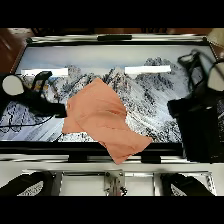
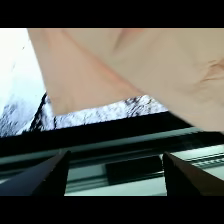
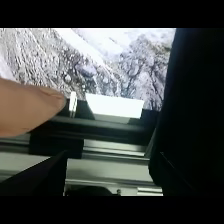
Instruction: Fold the shirts.
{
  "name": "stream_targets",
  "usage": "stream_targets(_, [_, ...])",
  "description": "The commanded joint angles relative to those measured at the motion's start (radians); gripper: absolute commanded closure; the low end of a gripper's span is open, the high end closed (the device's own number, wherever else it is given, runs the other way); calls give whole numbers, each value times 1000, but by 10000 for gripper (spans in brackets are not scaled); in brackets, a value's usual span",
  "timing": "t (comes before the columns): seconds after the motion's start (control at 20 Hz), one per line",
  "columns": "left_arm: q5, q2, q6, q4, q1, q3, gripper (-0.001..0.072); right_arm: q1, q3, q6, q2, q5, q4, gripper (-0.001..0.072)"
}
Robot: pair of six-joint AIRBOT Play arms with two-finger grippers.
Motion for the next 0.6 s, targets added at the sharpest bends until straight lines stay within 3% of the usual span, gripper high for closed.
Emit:
stream_targets(0.0, [26, 94, 71, -76, 231, -276, 3, 1, -214, -41, -11, -16, 99, 36])
stream_targets(0.25, [285, 105, 182, -299, 418, -521, 12, 1, -388, -40, -11, -111, 211, 36])
stream_targets(0.35, [392, 92, 182, -305, 449, -528, 108, 2, -393, -40, -11, -133, 225, 35])
stream_targets(0.55, [445, -20, 253, -381, 424, -528, 107, 2, -393, -39, -11, -165, 227, 36])
